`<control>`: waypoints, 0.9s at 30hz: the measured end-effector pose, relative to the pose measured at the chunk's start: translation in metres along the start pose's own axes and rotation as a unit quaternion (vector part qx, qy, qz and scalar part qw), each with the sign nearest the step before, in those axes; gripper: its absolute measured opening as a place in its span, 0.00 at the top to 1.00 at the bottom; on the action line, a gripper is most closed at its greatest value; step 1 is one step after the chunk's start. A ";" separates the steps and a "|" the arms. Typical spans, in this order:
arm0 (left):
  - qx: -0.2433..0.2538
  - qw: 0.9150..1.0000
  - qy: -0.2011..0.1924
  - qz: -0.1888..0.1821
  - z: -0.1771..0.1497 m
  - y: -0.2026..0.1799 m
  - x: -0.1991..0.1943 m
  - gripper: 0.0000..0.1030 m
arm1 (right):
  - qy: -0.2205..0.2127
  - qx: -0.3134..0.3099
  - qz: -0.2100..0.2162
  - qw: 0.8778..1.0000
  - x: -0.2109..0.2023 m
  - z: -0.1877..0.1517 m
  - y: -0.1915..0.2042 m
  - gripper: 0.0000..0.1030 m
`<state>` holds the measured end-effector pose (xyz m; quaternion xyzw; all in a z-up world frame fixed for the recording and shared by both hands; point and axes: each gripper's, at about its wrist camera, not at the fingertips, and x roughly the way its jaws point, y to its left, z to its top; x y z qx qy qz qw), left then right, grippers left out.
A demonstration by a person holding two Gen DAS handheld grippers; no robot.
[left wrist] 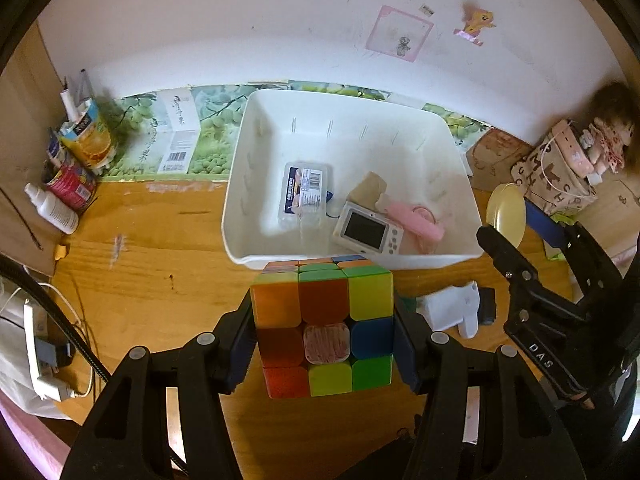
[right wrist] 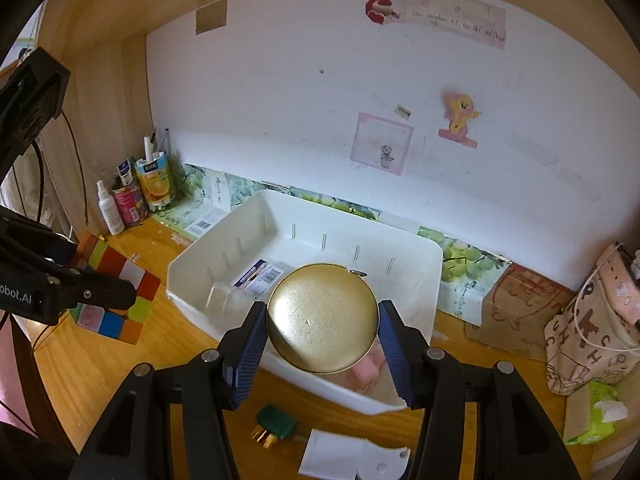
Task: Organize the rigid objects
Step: 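Lift and carry the cube and compact over the white basket with both tools, then open both tools to drop the cube and compact into the basket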
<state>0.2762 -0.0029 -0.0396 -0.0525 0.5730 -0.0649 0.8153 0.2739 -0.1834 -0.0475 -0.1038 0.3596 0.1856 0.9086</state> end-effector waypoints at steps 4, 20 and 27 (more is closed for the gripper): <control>-0.003 1.000 -0.001 -0.007 0.010 -0.003 0.014 0.40 | -0.006 0.001 0.002 1.000 0.015 -0.004 -0.006 0.46; 0.054 0.994 -0.076 -0.052 0.043 -0.024 0.074 0.40 | -0.025 0.036 -0.004 0.999 0.063 -0.019 -0.035 0.46; 0.076 0.983 -0.162 -0.043 0.042 -0.031 0.077 0.40 | -0.011 0.045 0.001 0.999 0.083 -0.026 -0.039 0.46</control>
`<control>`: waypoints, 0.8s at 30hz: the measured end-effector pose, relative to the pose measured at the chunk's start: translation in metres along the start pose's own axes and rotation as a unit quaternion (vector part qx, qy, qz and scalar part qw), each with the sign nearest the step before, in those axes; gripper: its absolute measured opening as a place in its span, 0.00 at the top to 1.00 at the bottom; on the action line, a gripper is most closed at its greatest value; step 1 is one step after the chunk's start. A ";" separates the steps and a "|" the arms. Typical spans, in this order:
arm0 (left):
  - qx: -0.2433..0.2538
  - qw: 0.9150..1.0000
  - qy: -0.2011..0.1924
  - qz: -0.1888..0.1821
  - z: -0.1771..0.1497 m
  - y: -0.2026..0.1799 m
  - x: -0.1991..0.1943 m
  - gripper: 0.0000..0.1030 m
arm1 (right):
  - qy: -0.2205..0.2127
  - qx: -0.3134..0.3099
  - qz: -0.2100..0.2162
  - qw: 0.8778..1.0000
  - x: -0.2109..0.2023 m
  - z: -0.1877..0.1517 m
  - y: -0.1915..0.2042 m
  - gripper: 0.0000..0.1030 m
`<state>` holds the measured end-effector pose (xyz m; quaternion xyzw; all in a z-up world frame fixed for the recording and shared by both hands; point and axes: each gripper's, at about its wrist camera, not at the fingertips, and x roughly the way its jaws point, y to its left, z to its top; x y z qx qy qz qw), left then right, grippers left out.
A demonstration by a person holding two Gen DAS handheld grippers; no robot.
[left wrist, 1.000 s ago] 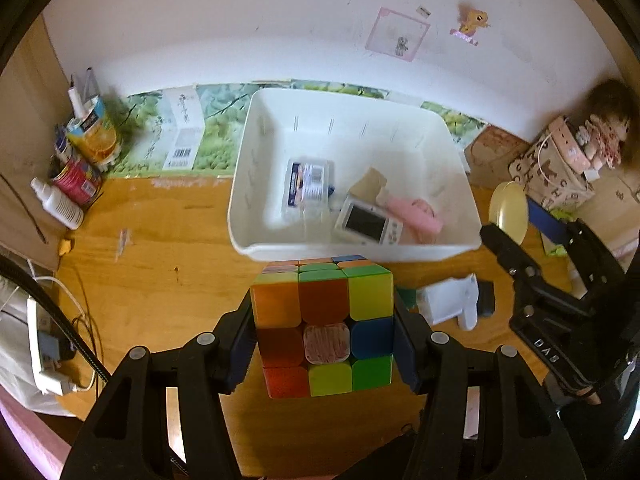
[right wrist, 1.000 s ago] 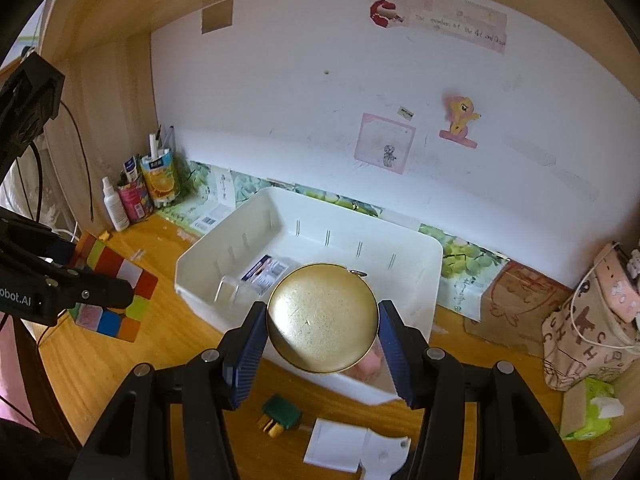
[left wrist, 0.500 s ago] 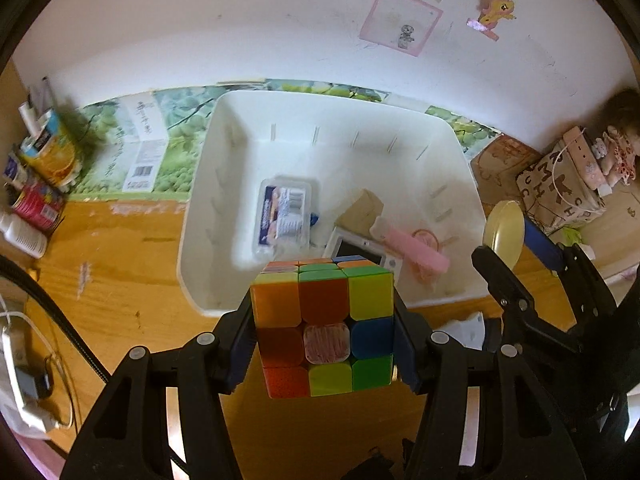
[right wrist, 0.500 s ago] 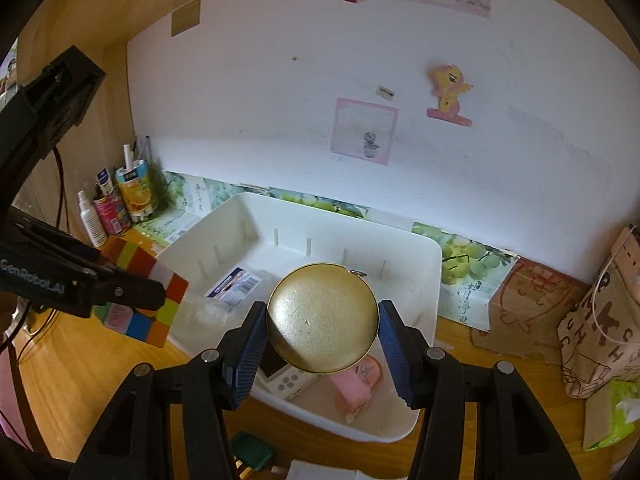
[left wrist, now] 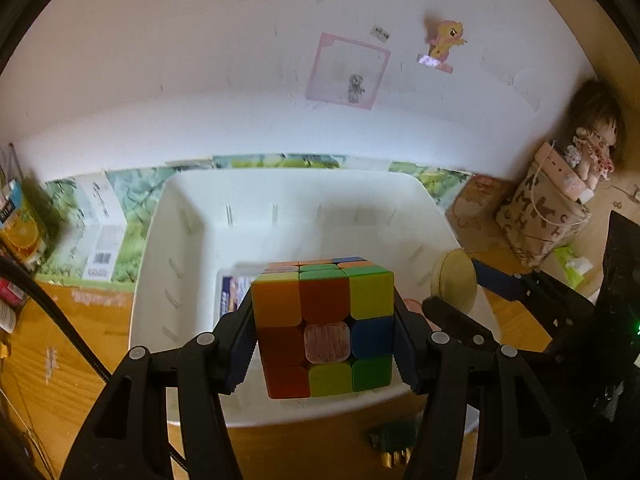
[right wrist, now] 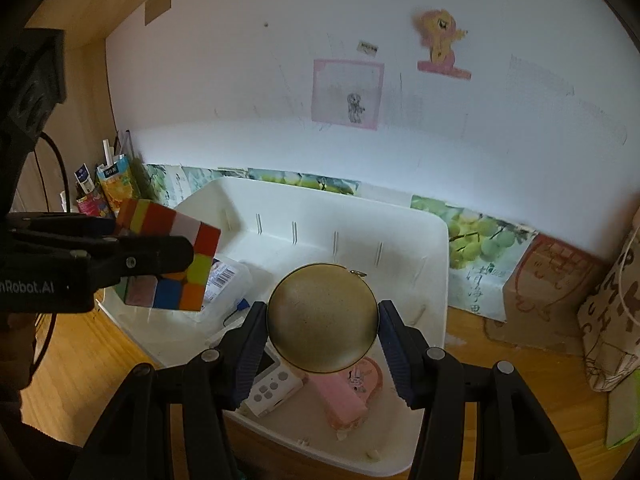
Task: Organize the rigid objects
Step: 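Open both tools to drop the cube and compact into the basket, then withdraw both tools from the basket toward the remaining desk items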
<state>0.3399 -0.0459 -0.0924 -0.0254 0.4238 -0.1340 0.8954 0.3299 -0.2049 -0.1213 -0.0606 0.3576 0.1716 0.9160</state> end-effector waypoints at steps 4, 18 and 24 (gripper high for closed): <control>0.032 0.999 -0.017 0.036 -0.005 -0.008 0.005 0.40 | 0.008 0.005 0.004 1.000 0.009 -0.002 -0.003 0.46; -0.028 0.998 -0.046 0.033 -0.004 0.003 -0.004 0.27 | 0.011 0.023 0.010 1.000 0.007 -0.002 -0.009 0.26; -0.025 0.997 -0.064 0.030 -0.004 -0.001 -0.021 0.25 | -0.001 0.025 0.009 1.000 -0.006 0.002 -0.008 0.22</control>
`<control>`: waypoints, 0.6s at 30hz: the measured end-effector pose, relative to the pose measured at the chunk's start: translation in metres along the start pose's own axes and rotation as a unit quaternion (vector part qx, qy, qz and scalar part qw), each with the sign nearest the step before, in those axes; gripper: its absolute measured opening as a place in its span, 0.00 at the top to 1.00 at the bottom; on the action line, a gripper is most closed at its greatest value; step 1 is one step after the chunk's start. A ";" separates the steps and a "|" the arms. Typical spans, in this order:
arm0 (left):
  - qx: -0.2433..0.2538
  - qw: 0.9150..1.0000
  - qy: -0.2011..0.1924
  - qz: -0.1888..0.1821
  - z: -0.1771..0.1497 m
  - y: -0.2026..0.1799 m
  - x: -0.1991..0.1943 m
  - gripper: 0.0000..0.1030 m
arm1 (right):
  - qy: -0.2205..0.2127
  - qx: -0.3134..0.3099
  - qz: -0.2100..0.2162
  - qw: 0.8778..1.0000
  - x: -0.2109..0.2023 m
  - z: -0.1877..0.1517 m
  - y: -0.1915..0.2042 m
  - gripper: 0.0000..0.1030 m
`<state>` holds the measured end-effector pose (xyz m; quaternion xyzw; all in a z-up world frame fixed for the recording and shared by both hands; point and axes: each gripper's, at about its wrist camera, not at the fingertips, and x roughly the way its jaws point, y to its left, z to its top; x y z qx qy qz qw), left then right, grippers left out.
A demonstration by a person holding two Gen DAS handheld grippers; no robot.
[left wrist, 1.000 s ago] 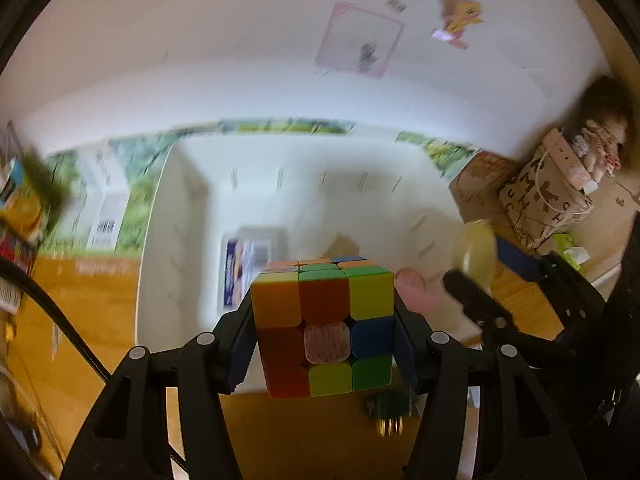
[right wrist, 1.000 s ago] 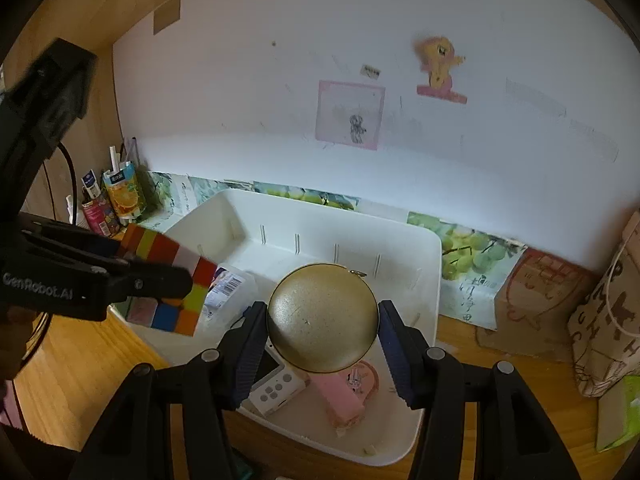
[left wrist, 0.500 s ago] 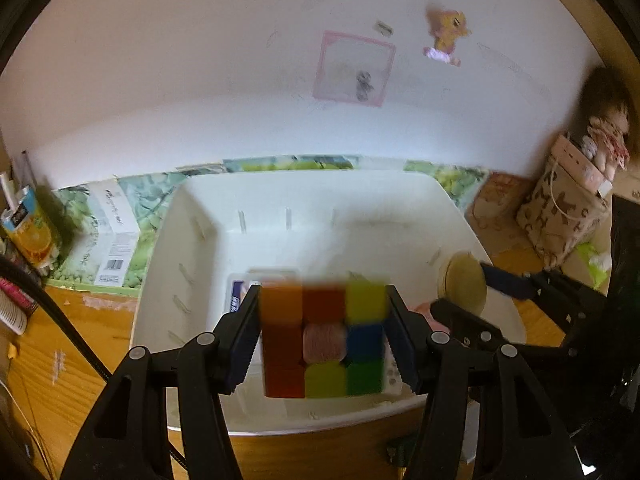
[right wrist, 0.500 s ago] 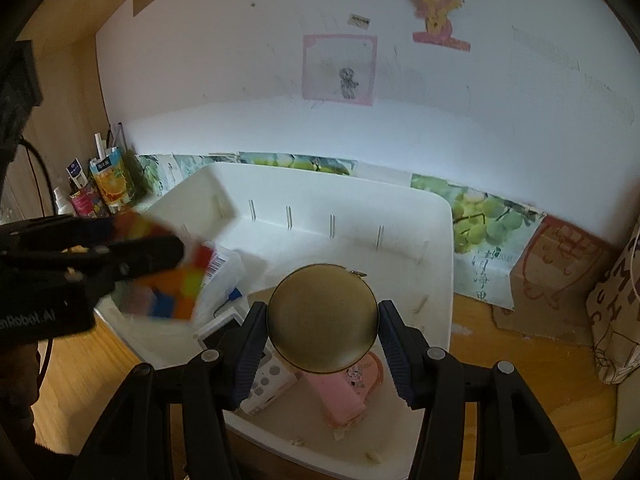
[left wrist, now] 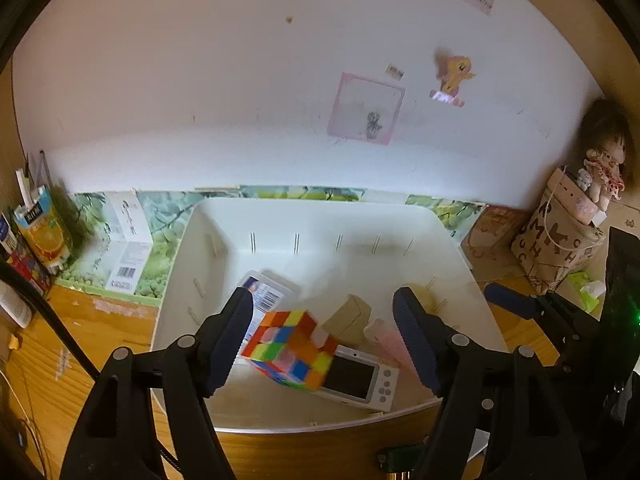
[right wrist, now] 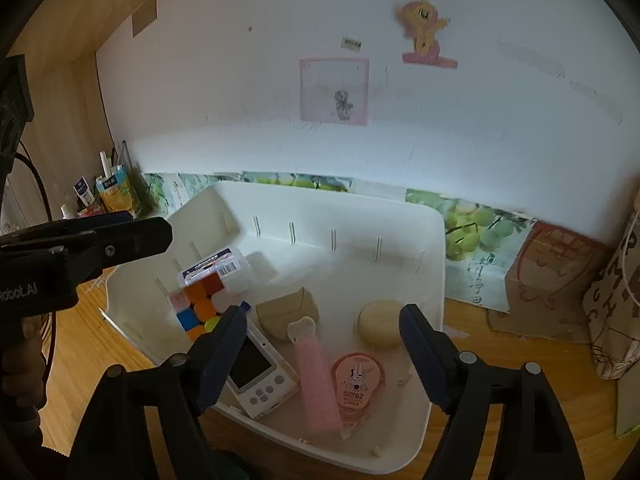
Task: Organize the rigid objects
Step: 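Withdraw both tools from the basket toward the remaining desk items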
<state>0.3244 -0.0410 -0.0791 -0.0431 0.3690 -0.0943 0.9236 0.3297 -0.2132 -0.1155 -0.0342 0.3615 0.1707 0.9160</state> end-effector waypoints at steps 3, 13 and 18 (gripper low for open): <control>-0.002 1.000 -0.010 -0.007 0.001 -0.002 -0.011 0.24 | -0.010 0.001 -0.003 1.000 -0.010 0.002 0.001 0.22; 0.005 0.998 -0.051 -0.020 0.004 -0.011 -0.060 0.21 | -0.059 0.008 -0.020 0.998 -0.062 0.008 0.006 0.21; 0.011 0.997 -0.076 -0.027 0.000 -0.018 -0.091 0.19 | -0.083 0.013 -0.028 0.996 -0.092 0.006 0.012 0.21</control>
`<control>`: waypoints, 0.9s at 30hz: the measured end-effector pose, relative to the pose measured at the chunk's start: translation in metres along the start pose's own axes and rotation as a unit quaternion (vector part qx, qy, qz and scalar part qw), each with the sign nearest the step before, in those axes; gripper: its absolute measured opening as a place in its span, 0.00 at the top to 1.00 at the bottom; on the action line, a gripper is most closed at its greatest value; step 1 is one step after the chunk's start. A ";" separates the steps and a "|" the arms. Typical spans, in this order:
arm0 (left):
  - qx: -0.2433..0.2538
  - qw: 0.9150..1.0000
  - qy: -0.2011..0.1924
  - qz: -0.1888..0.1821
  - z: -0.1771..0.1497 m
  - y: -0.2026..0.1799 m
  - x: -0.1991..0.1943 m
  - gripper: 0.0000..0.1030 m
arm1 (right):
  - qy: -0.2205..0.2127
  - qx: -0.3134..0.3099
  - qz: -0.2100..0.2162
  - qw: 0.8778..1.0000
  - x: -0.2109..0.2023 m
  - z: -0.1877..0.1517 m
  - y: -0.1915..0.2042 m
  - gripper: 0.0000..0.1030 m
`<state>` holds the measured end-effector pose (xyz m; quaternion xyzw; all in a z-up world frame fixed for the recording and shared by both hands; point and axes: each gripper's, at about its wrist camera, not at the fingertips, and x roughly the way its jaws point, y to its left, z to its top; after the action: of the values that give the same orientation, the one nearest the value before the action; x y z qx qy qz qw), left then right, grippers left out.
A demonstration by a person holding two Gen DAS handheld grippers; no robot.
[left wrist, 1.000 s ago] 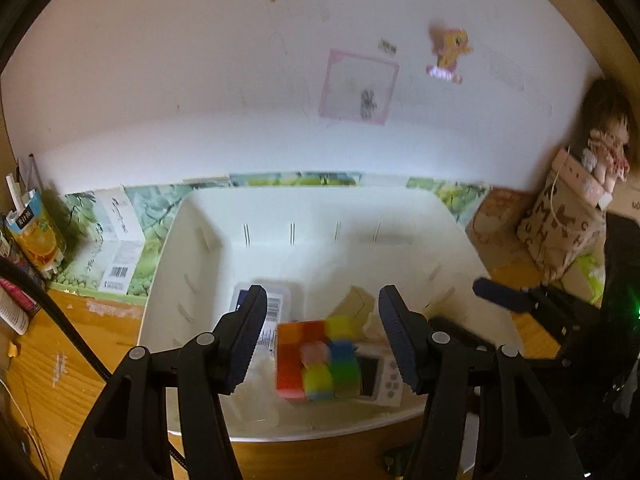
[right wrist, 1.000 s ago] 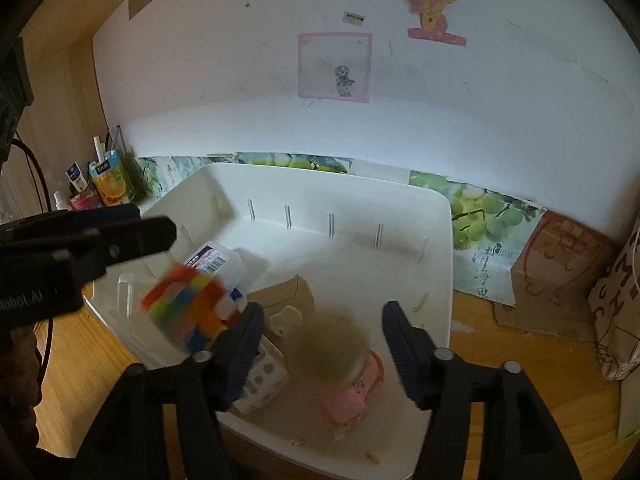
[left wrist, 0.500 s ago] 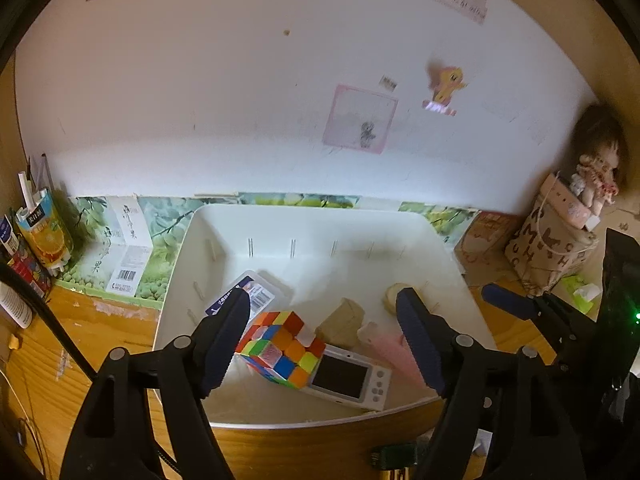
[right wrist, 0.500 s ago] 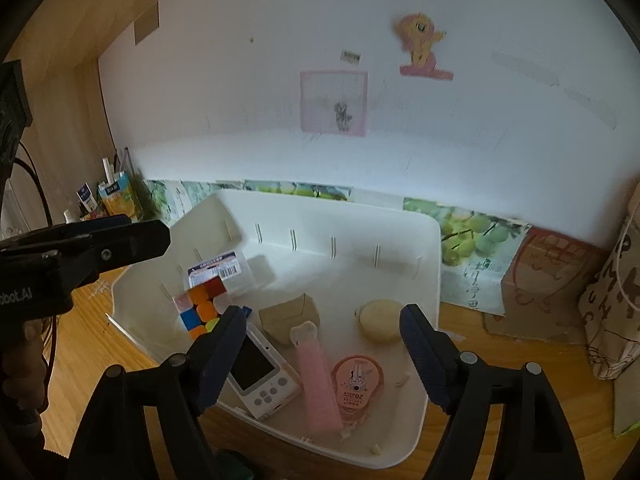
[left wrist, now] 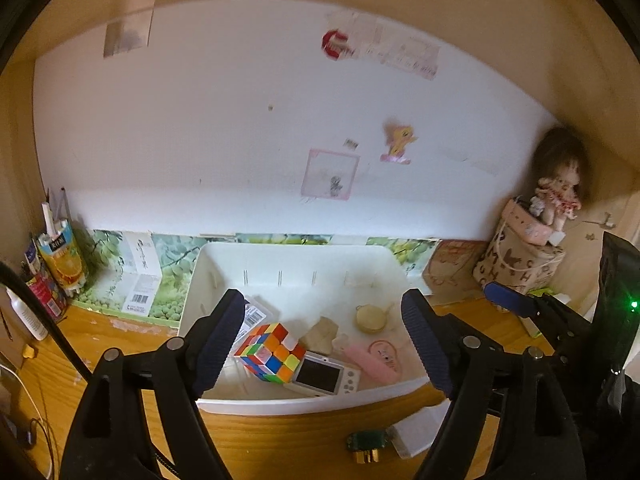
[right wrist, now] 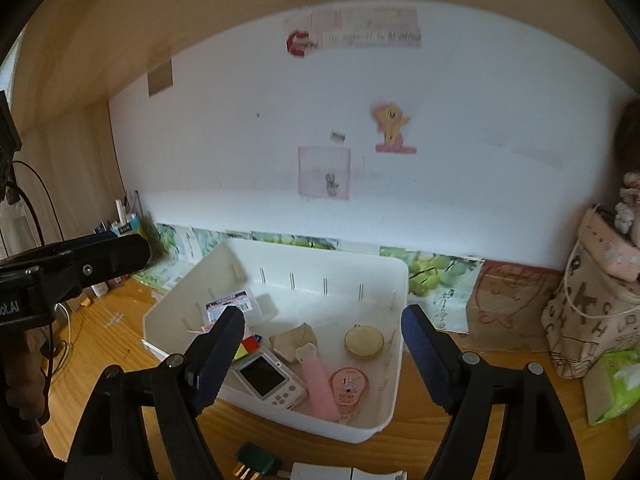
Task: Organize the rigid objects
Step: 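Withdraw both tools from the basket toward the remaining desk items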
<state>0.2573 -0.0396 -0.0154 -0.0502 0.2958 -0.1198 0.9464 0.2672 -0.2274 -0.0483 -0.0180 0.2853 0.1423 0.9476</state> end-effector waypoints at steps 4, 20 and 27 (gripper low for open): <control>-0.001 1.000 -0.012 -0.006 -0.004 -0.005 -0.023 0.19 | -0.014 -0.001 -0.006 1.000 -0.023 -0.003 0.006 0.21; 0.012 0.999 -0.023 -0.039 -0.039 -0.029 -0.090 0.16 | -0.042 0.040 -0.047 0.997 -0.106 -0.046 0.020 0.19; 0.029 0.998 -0.001 -0.050 -0.056 -0.039 -0.101 0.16 | -0.029 0.072 -0.067 0.995 -0.132 -0.073 0.020 0.19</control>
<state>0.1371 -0.0528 0.0005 -0.0373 0.2883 -0.1752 0.9406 0.1172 -0.2508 -0.0370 0.0350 0.2651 0.0581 0.9618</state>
